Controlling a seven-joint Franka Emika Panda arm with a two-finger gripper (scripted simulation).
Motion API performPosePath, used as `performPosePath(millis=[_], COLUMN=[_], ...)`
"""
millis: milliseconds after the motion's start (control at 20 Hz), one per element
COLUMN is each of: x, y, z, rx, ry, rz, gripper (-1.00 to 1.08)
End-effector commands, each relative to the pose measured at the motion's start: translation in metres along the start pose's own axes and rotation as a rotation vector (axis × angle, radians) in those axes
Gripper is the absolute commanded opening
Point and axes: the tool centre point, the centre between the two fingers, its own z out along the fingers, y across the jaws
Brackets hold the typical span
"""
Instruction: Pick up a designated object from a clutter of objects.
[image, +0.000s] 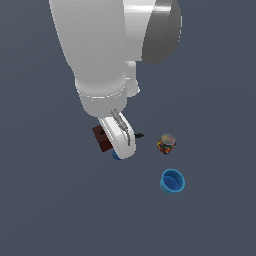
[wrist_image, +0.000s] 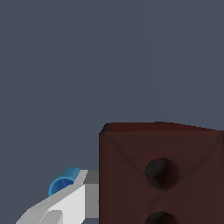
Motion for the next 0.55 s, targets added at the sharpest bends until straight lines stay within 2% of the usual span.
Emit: performPosePath(millis=[0,500], x=[-0.005,-0.012], y=[-0.006,-0.017], z=[-0.015,-0.036], rx=[0.000,0.001], ry=[0.000,-0.001], rz=[0.001,0.000], gripper=[-1.00,-1.00])
